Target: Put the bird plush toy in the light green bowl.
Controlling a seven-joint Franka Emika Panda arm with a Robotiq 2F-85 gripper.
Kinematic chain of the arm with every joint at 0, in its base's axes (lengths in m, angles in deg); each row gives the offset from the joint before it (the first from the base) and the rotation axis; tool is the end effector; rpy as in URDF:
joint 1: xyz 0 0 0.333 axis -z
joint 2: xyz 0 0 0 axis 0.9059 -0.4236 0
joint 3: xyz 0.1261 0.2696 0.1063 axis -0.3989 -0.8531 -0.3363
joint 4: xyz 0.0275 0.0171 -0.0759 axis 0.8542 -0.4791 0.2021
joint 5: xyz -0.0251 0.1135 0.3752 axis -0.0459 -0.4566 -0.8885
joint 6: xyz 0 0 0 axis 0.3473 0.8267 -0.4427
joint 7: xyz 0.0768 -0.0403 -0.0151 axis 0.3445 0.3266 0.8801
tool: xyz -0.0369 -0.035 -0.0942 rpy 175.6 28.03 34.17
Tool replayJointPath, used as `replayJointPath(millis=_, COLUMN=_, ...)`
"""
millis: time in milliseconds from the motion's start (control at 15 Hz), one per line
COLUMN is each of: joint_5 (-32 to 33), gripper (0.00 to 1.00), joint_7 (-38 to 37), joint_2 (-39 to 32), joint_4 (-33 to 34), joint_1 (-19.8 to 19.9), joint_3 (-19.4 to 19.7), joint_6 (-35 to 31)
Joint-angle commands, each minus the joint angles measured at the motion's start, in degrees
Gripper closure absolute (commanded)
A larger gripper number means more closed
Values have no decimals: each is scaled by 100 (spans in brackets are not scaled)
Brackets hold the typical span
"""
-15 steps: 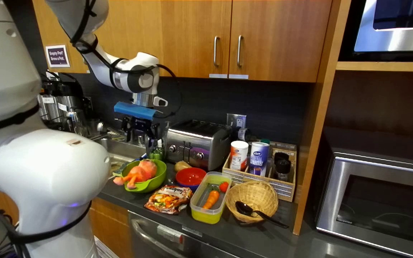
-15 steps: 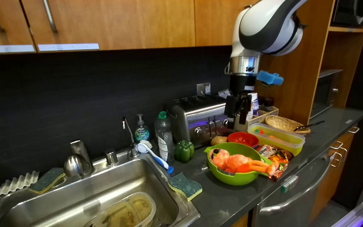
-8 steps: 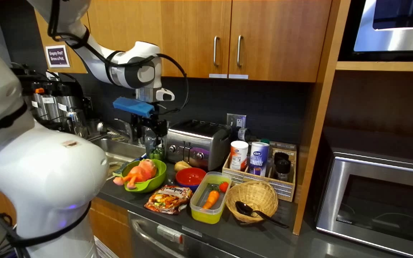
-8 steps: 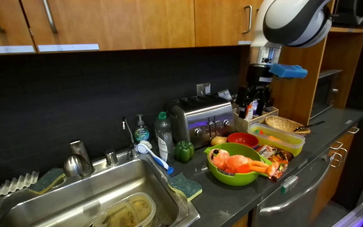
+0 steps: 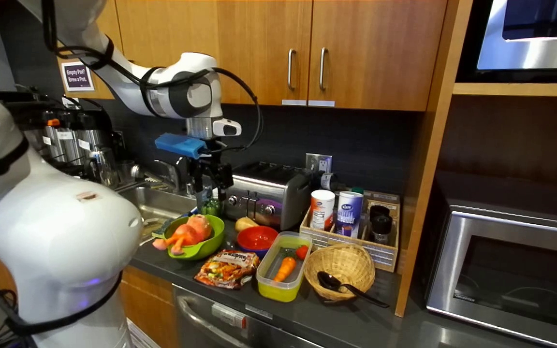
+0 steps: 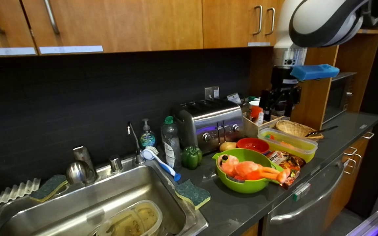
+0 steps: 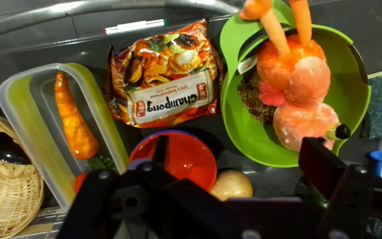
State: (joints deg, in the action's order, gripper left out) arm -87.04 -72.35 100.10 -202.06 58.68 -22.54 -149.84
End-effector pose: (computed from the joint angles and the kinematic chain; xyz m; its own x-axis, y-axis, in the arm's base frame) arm 0.3513 0.1021 0.3778 0.9980 -0.0271 0.0568 -0.0252 -0.9991 -0.0344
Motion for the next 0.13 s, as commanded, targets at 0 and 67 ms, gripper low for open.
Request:
replayJointPath(millis=0, joint_5=133, gripper=0, joint_7=-267, joint_2=252, joint_4=-108, joint_1=76, joint_3=5, joint_6=250)
replayJointPath(millis=67, joint_5=125, gripper=0, joint_7=-290, joint_2=266, joint_4=-110, joint_1=82, joint_3=9, joint_6=291)
